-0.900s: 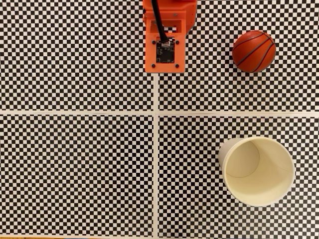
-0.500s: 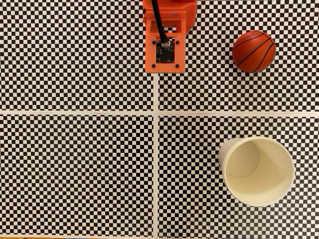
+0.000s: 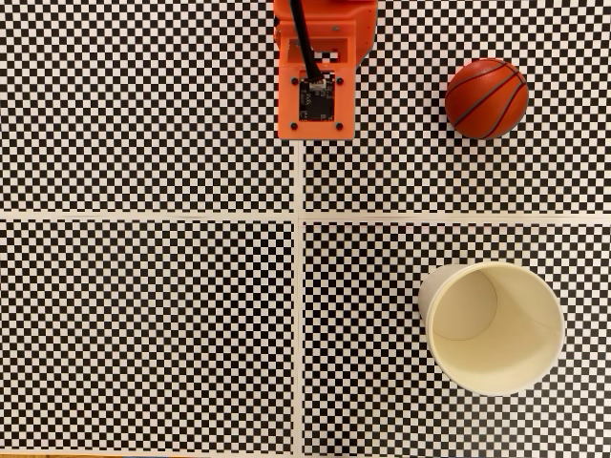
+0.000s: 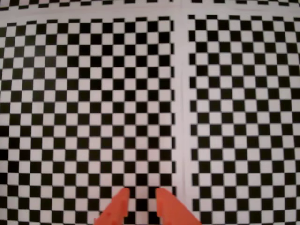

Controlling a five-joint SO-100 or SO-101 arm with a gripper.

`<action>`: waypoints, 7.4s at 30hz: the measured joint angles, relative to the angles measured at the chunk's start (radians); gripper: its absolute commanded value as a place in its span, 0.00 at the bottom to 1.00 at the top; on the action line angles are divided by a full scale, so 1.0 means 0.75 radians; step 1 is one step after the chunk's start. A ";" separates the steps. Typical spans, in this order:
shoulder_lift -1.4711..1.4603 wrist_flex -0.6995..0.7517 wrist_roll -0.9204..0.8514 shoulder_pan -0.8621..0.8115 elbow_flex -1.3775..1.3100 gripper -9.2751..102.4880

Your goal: Grasp basketball and place into cup.

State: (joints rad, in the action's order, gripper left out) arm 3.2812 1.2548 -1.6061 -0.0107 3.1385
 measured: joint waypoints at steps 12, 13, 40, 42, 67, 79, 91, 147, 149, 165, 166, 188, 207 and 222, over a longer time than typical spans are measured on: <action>0.000 0.000 0.000 0.000 0.000 0.08; 0.000 0.000 0.000 0.000 0.000 0.08; 0.000 0.000 0.000 0.000 0.000 0.08; 0.000 0.000 0.000 0.000 0.000 0.08; 0.000 0.000 0.000 0.000 0.000 0.08; 0.000 0.000 0.000 0.000 0.000 0.08; 0.000 0.000 0.000 0.000 0.000 0.08; -1.428 0.620 0.086 0.900 -1.826 0.60; -1.444 0.620 0.065 0.900 -1.822 0.62; -1.581 0.601 0.027 1.070 -1.822 0.69; -1.587 0.591 0.041 1.088 -1.822 0.69; -1.818 0.487 0.096 1.297 -1.810 0.64; -2.019 0.344 0.153 1.252 -1.810 0.63; -2.011 0.090 0.166 1.170 -1.601 0.60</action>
State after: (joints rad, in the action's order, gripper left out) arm 1.7733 1.3223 -1.4818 0.8667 1.9374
